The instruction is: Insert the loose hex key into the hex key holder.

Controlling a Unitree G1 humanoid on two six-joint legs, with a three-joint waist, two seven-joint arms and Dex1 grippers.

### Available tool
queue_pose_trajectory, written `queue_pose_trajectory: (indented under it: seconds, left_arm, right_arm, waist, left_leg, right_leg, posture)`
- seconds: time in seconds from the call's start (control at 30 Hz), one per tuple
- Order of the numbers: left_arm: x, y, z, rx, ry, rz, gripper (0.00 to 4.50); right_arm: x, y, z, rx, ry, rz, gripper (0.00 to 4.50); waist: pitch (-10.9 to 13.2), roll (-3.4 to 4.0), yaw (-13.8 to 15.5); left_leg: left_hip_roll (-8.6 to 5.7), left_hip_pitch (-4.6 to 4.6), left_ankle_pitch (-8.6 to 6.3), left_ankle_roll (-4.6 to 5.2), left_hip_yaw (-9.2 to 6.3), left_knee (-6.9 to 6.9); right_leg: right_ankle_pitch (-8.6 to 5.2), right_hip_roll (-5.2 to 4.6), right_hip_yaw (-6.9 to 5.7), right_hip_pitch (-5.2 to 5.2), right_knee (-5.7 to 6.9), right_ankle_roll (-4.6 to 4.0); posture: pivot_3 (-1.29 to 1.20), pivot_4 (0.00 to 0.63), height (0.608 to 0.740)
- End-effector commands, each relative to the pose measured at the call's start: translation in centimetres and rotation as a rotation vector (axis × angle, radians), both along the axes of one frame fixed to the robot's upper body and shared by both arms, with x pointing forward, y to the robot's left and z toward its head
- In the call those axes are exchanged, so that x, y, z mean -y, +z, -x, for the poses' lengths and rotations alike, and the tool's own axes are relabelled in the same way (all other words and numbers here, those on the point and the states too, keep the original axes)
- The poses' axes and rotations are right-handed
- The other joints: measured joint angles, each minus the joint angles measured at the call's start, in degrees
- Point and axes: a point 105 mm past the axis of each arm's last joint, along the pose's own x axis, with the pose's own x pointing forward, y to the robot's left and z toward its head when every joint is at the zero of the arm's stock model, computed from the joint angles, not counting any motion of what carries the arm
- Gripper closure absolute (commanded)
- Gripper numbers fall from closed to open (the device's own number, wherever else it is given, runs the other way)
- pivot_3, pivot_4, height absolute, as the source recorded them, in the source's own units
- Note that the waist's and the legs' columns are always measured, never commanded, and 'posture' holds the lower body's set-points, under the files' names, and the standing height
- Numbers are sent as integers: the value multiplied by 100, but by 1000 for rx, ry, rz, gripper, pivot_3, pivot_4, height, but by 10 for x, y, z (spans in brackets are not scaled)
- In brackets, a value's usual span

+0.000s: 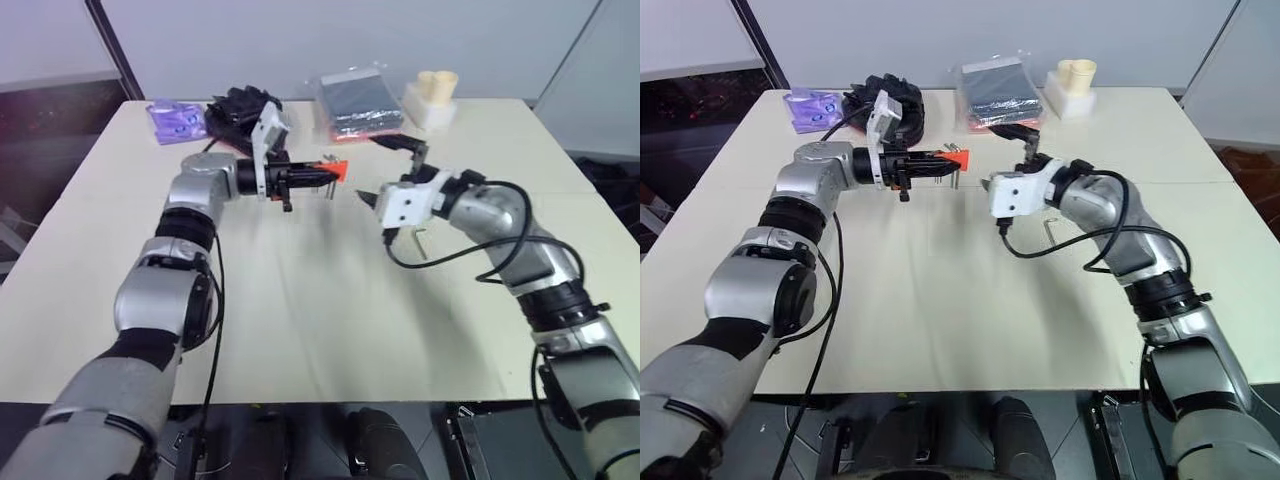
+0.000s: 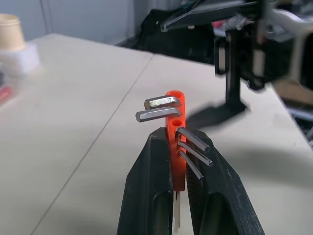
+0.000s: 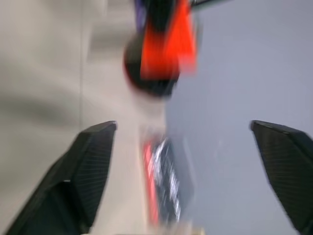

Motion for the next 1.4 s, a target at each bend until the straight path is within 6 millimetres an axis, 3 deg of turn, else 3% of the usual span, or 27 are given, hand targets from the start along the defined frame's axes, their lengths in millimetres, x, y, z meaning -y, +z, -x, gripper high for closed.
queue_pose_trajectory:
  seconds: [0.03,0.1,0.17,0.3,0.47,0.6,0.7,1.0,1.33,1.4]
  left_arm:
    - [-3,13,9,143,-37,-45,4500]
    - [-3,14,19,165,-76,-50,4500]
    - [-1,8,34,142,-135,-52,4500]
    - [-3,-14,57,47,-203,-104,4500]
    - [1,-22,59,30,-166,-87,4500]
    - [6,-24,59,32,-142,-54,4500]
    - [5,-25,61,34,-137,-50,4500]
    - [5,-25,60,41,-114,-32,4500]
    - [5,-24,58,45,-85,-13,4500]
    - [4,-25,58,43,-79,-9,4500]
  right_arm:
    - [38,16,-1,-143,-169,-294,64]
    - [55,-10,2,-453,-296,-522,64]
    - [50,-27,10,-695,-361,-707,64]
    - [42,-31,7,-871,-466,-834,64]
    - [42,-40,-9,-913,-548,-874,64]
    - [40,-63,-21,-1009,-638,-954,64]
    - [44,-76,-20,-1055,-694,-949,64]
    - [45,-87,-23,-1071,-731,-942,64]
    - [36,-106,-28,-1096,-759,-936,64]
    - [34,-110,-30,-1102,-764,-934,578]
  waist:
    - [0,-1,-4]
    - [0,-1,-4]
    - [0,1,-21]
    - [1,7,-40]
    - [1,6,15]
    - [0,4,2]
    - [0,4,-8]
    - [0,4,-27]
    - [0,4,-45]
    - [0,4,-50]
  left_leg:
    - [0,0,0,0,0,2]
    - [6,0,0,0,-1,3]
    - [8,1,0,1,-1,3]
    - [14,9,-4,6,8,4]
    - [11,10,-3,5,9,10]
    - [1,6,-4,8,15,10]
    - [0,6,-5,9,20,10]
    - [4,6,-5,9,19,9]
    - [6,8,-5,9,20,9]
    - [6,9,-5,9,20,9]
  right_leg:
    - [0,0,1,0,0,0]
    - [0,1,6,0,4,0]
    - [0,1,15,0,12,0]
    - [0,-1,36,-9,25,-1]
    - [0,8,37,-12,32,-1]
    - [1,-1,40,-10,26,0]
    - [2,-3,46,-14,26,3]
    - [2,0,46,-17,28,3]
    - [2,-1,47,-16,28,3]
    - [2,-1,48,-16,28,3]
  posture:
    - [0,150,740]
    - [0,150,740]
    - [0,150,740]
    - [0,150,740]
    - [0,150,740]
    - [0,150,740]
    - [0,150,740]
    - [0,150,740]
    - [0,150,740]
    - [0,150,740]
